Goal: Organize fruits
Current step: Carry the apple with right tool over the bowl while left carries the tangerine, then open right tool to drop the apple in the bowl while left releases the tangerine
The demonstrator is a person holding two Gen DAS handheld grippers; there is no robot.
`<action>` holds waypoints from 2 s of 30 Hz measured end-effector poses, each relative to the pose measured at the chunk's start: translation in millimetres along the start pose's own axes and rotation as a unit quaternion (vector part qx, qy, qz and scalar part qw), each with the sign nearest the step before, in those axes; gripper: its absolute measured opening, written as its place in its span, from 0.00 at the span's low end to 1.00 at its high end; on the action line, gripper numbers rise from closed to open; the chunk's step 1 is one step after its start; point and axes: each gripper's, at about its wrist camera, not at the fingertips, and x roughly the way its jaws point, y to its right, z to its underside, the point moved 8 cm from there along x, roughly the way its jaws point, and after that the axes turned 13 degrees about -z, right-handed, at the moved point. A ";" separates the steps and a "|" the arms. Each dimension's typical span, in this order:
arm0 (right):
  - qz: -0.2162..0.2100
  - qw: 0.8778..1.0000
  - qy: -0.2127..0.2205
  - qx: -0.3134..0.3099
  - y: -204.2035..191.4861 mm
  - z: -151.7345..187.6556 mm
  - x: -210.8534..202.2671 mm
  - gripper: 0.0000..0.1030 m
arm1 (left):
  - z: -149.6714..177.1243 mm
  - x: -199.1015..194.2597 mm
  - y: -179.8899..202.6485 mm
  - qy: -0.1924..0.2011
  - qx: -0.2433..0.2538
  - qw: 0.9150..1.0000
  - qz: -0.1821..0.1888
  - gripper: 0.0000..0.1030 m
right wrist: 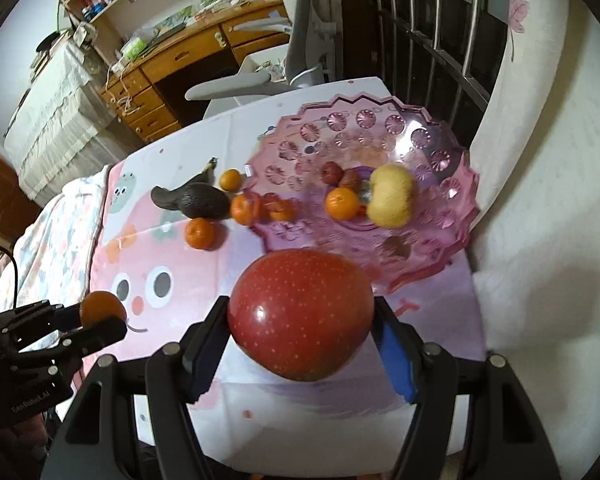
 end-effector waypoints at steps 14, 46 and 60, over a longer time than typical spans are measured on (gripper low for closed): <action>-0.013 0.998 -0.028 -0.049 83.3 -76.1 2.7 0.67 | -59.2 48.1 70.3 -0.012 -0.057 0.998 -0.026 0.32; -0.039 0.995 -0.086 -0.028 149.1 -144.1 108.9 0.68 | -109.0 134.3 111.1 -0.027 -0.077 0.996 -0.040 0.53; -0.065 0.996 -0.067 -0.008 127.9 -139.5 77.6 0.76 | -83.2 91.6 77.7 -0.018 -0.115 0.992 -0.039 0.53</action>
